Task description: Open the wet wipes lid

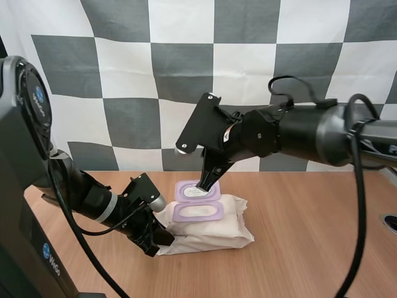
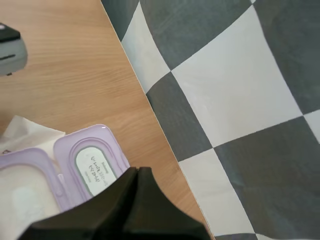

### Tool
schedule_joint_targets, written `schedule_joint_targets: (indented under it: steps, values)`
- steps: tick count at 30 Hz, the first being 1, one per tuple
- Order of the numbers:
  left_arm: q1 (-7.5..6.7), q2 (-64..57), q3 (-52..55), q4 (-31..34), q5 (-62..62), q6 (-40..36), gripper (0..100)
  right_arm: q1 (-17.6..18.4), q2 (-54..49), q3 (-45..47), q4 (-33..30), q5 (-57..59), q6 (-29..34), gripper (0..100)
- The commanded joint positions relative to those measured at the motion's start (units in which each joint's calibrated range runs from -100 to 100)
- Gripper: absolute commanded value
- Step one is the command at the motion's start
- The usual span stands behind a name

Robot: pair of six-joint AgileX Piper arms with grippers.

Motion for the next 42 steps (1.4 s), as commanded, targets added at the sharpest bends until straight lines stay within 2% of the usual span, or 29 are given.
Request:
schedule_joint_targets:
  steps: [1,3,4,5,8,11,15,20,25,28,31,33,39,42]
  values:
    - [0.01,0.0,0.0,-0.2,2.1,0.4,78,0.0,-10.0,-0.1,-1.8,7.2,4.8,0]
    - [0.01,0.0,0.0,-0.7,2.7,0.2,98,0.0,-12.0,-0.1,-3.2,11.9,7.3,0]
    - [0.01,-0.2,-0.1,-1.0,2.7,-0.5,100,0.0,-13.6,-0.1,-4.4,14.6,8.2,0]
    - [0.01,-0.5,-0.1,-0.9,2.8,-0.6,100,0.0,-16.4,-0.1,-6.8,20.4,10.1,0]
    - [0.01,-1.4,-0.1,-0.9,2.8,-0.6,100,0.0,-19.3,-0.1,-9.8,25.6,12.7,0]
    - [0.07,-5.4,-0.2,-1.7,3.3,-0.4,100,0.0,-22.4,-0.1,-13.1,31.7,18.9,0]
    - [0.25,-14.2,-1.2,-1.9,9.1,-3.4,100,0.0,-27.9,-0.1,-14.9,36.4,19.3,0]
    - [2.44,-26.7,-3.9,-1.9,18.0,-6.0,100,0.0,-37.8,-0.1,-13.8,32.8,20.7,0]
    - [5.92,-37.1,-8.3,-3.2,18.0,-10.2,100,0.0,-47.3,-0.1,-6.9,24.2,20.8,0]
    - [6.88,-42.9,-8.9,-3.8,18.0,-11.5,100,-0.4,-51.1,-0.1,-3.6,25.1,21.9,0]
    - [7.14,-48.0,-8.9,-3.9,18.0,-12.8,100,-2.1,-54.8,-0.1,-2.9,24.2,21.9,0]
    - [7.14,-50.9,-8.9,-4.5,18.0,-13.6,92,-3.2,-57.1,-0.1,-2.1,22.8,21.9,0]
    - [7.14,-56.0,-8.8,-5.7,18.0,-15.4,52,-5.8,-61.9,-0.1,-1.9,21.6,22.3,0]
    - [7.06,-56.7,-8.4,-5.7,18.0,-16.4,48,-6.2,-62.7,-0.1,-1.9,21.6,22.4,0]
